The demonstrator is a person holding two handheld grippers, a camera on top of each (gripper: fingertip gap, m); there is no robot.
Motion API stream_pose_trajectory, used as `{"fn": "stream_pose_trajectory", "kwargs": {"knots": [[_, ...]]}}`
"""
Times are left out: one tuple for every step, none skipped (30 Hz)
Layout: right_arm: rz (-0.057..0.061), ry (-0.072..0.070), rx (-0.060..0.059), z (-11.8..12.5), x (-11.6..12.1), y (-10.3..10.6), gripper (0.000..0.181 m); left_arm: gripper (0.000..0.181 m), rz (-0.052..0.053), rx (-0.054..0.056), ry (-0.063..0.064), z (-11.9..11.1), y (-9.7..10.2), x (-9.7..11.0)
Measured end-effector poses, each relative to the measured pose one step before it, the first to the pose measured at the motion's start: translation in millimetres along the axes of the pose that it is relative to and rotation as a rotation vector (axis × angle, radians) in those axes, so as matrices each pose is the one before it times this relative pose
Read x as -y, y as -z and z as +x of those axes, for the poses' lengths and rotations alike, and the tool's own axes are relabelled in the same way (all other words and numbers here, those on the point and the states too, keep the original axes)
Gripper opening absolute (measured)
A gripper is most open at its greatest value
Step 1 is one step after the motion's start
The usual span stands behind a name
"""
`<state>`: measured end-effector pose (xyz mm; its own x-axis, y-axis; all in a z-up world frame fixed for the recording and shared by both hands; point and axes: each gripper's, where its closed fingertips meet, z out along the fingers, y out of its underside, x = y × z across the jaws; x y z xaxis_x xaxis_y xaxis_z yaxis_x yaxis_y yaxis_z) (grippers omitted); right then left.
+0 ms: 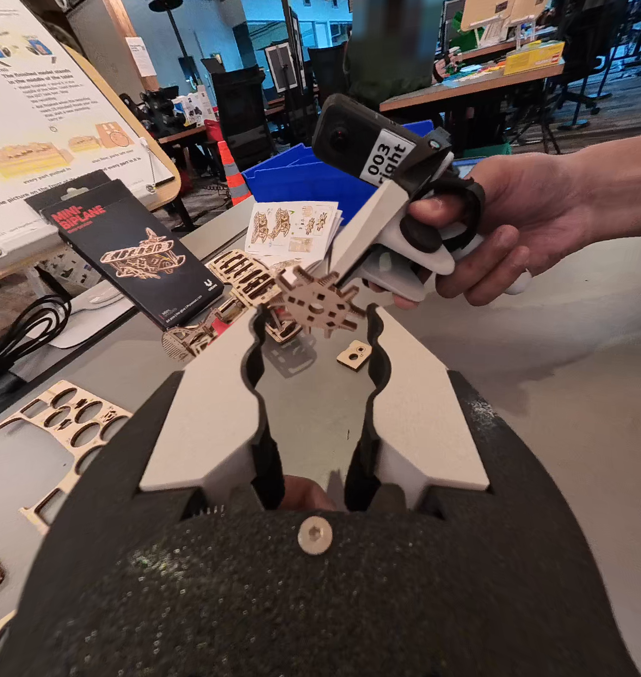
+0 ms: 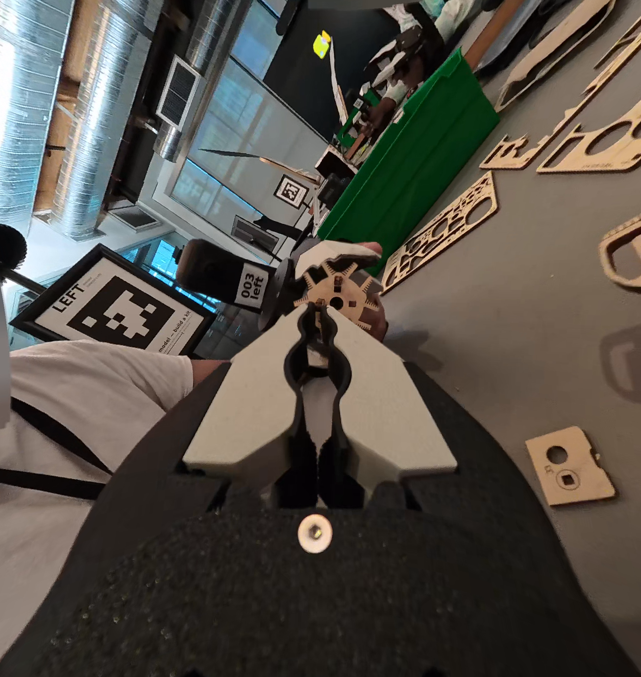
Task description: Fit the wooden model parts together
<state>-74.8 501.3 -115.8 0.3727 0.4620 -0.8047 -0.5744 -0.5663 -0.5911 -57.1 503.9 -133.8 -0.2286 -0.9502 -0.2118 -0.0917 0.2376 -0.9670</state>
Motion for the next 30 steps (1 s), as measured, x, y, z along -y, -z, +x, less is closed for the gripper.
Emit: {"fn": "stream_pose_trajectory", "kwargs": {"knots": [[-0.0133,-0.0046,-0.0031,0.56,-3.15,-1.42,0.001,0.053,-0.0034,-0.0091,-0.0002,1.03,-0.59,-1.13],[-0.0144,0.0028,0.0014,-0.71,-2.85,-1.64,0.001,0.051,-0.0059,-0.0154,-0.004,2.6,-0.85,-1.5],[-0.0181,0.0063,-0.0065,0.24,-2.83,-1.4,0.002,0.051,-0.0096,-0.0097,-0.0048,2.26,-1.18,-2.12],[-0.0176,0.0068,-0.0125,1.12,-2.33,-0.91,0.001,0.051,-0.0074,-0.0038,-0.0101,1.77,-1.03,-1.79],[-0.0164,0.0044,-0.0074,0.42,-2.19,-1.05,0.002,0.051,-0.004,-0.0049,-0.0106,1.72,-0.5,-1.14],[-0.0048,-0.0027,-0.0082,0.82,-0.5,-0.36,0.001,0.051,-0.0044,-0.0021,-0.0038,0.56,-0.09,-0.94],[-0.0053,-0.0052,-0.0028,0.12,-0.43,-0.02,0.002,0.05,-0.0033,-0.0028,0.008,-0.38,-0.02,-0.53],[-0.0012,-0.0051,-0.0086,0.97,-0.15,-0.12,0.002,0.05,-0.0063,-0.0093,0.0142,-0.05,-0.02,-0.92],[-0.0029,-0.0071,-0.0142,1.61,-0.39,-0.14,0.001,0.05,-0.0095,-0.0062,0.0084,0.05,-0.52,-1.59],[-0.0093,-0.0001,-0.0209,1.94,-0.86,-0.12,0.001,0.05,-0.0107,0.0021,-0.0061,-0.21,-0.76,-2.1],[-0.0146,0.0095,-0.0252,2.26,-1.46,-0.02,0.001,0.05,-0.0126,0.0052,-0.0158,0.13,-1.0,-2.55],[-0.0231,0.0088,-0.0294,2.94,-2.59,0.02,0.001,0.05,-0.0193,-0.0011,-0.018,1.18,-1.18,-3.61],[-0.029,0.0117,-0.0313,3.05,-3.41,-0.17,0.002,0.05,-0.022,-0.0066,-0.0167,1.82,-1.14,-3.93],[-0.0236,0.0119,-0.0295,2.38,-2.66,-0.17,0.002,0.05,-0.0179,-0.0081,-0.0125,1.97,-1.13,-3.26],[-0.0245,0.0103,-0.0294,2.36,-2.54,-0.37,0.001,0.05,-0.0182,-0.0077,-0.0092,1.73,-1.23,-2.78],[-0.0249,0.0154,-0.0326,2.38,-2.24,-0.34,0.002,0.05,-0.0199,-0.0062,-0.0109,1.47,-1.27,-2.99],[-0.0295,0.0197,-0.0384,3.01,-2.42,-0.18,0.002,0.05,-0.0226,-0.002,-0.0162,1.06,-1.66,-3.46],[-0.0269,0.0185,-0.0384,2.64,-1.89,-0.42,0.002,0.049,-0.0213,0.004,-0.0203,0.78,-1.82,-3.08],[-0.0233,0.0154,-0.0429,2.78,-1.28,-0.26,0.001,0.049,-0.0221,0.0113,-0.0207,-0.04,-1.82,-3.05],[-0.0194,0.0239,-0.0464,2.44,-0.91,-0.52,0.002,0.049,-0.0194,0.0135,-0.0152,-0.43,-1.68,-2.53],[-0.0156,0.0288,-0.0462,2.18,-0.75,-0.44,0.002,0.05,-0.0169,0.0138,-0.0094,-0.96,-1.45,-2.31],[-0.0109,0.0271,-0.0451,2.44,-0.63,-0.28,0.002,0.05,-0.0177,0.0149,-0.0102,-1.2,-1.38,-2.5],[-0.0142,0.0157,-0.0365,2.09,-1.57,-0.43,0.002,0.05,-0.0187,0.0131,-0.0175,-0.01,-1.46,-2.67],[-0.0196,0.0085,-0.027,1.76,-2.74,-0.83,0.002,0.05,-0.0202,0.0085,-0.0222,1.25,-1.46,-2.61],[-0.0117,0.0018,-0.0204,1.4,-1.77,-0.96,0.002,0.05,-0.0181,0.0095,-0.0181,1.16,-1.34,-2.06],[-0.0111,-0.0034,-0.0101,0.19,-1.78,-1.04,0.002,0.05,-0.0113,0.0006,-0.0067,1.82,-0.86,-0.69],[-0.0091,-0.0068,-0.0004,-1.05,-1.42,-0.63,0.002,0.05,-0.0014,-0.0074,0.0081,2.08,-0.18,0.9],[0.0014,-0.0103,0.0012,-0.78,-0.01,0.35,0.002,0.05,0.0029,-0.0064,0.0146,1.38,0.21,1.56],[-0.0097,-0.0161,0.0047,-0.36,-1.77,-0.02,0.002,0.049,-0.0025,-0.007,0.0077,1.84,-0.05,0.46],[-0.008,-0.016,0.0016,0.73,-1.68,0.04,0.002,0.049,-0.0085,-0.0001,-0.0063,1.44,-0.55,-0.79]]}}
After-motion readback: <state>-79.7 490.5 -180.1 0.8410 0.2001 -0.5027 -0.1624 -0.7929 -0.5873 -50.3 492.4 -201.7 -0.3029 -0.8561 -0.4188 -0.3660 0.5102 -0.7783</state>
